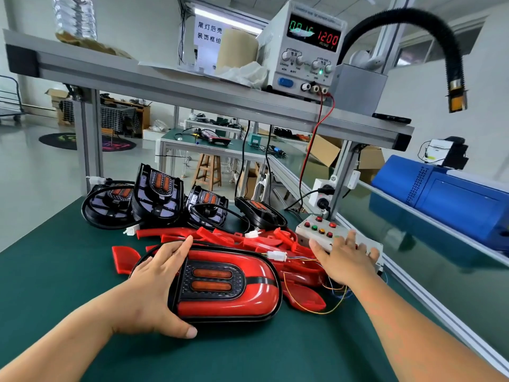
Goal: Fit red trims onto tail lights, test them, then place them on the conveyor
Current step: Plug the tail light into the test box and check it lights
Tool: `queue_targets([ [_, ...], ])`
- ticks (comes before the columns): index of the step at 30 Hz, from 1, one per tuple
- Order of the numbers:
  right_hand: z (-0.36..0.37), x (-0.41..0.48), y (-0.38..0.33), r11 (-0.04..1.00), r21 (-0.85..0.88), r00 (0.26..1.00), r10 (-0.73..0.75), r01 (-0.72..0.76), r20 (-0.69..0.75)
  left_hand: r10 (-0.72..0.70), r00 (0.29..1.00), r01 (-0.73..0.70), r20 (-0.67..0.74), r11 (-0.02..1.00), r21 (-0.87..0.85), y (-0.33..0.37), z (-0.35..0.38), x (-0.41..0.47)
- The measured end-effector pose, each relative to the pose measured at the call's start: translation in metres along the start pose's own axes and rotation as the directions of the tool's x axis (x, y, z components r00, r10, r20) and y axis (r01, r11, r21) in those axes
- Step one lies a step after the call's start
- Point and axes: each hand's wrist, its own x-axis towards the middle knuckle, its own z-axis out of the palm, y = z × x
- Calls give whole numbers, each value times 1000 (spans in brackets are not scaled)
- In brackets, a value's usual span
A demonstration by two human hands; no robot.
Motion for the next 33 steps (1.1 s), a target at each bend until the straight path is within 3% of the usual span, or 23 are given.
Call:
queue_targets([
  [19,-1,-3,-3,997,65,994,-52,46,95,30,999,-30,-29,1000,-4,-7,3,2],
  [26,-20,9,-7,989,-106,982,-80,99,171,-1,1000,1,11,1000,-1,-3,2,1],
  [29,-24,18,-16,980,-81,970,-162,179,184,-1,1000,1,4,1000,3,-2,1,0],
  [33,-18,21,-28,984,-33,968,-167,176,189,7,1000,-7,4,1000,9,0,1,-1],
])
